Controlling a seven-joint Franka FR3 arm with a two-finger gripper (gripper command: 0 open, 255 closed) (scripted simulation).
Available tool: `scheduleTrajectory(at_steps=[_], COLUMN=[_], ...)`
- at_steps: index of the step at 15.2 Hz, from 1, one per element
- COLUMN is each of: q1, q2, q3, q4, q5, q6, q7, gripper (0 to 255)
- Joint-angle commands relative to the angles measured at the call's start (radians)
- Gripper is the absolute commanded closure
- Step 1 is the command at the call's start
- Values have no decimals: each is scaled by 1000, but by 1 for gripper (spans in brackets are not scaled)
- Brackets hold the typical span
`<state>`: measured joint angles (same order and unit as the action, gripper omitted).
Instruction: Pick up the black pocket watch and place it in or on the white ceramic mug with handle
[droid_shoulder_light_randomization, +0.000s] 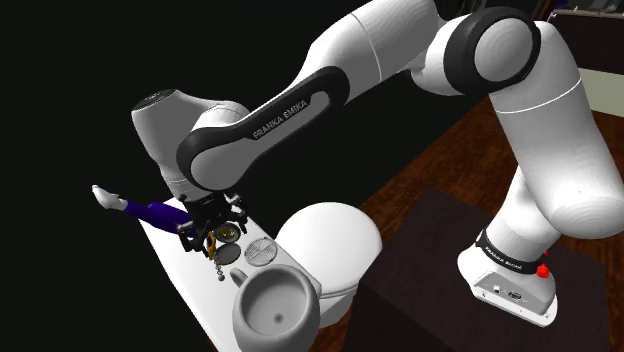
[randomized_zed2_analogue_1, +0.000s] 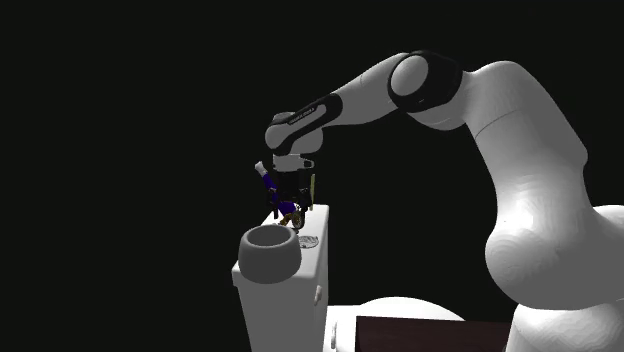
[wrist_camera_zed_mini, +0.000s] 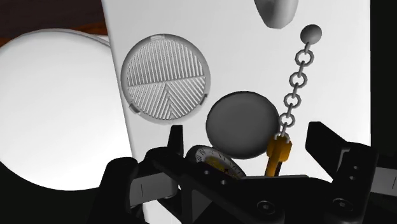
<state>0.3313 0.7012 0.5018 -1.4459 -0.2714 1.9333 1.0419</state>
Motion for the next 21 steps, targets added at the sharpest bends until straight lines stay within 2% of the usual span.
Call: scheduleTrajectory(at_steps=[1,8,15,16,21], q1=[17,18,18,18,18], q2=[38,66,66,66,66], q3=[-9,-19,-19,-19,-19], q4=[36,-10,-10,-10,-10], q5=[-8,-23,-23,-23,-23], q6=[2,73,73,73,74], q7=[10,21,21,21,20], gripper=[0,0,0,255,255])
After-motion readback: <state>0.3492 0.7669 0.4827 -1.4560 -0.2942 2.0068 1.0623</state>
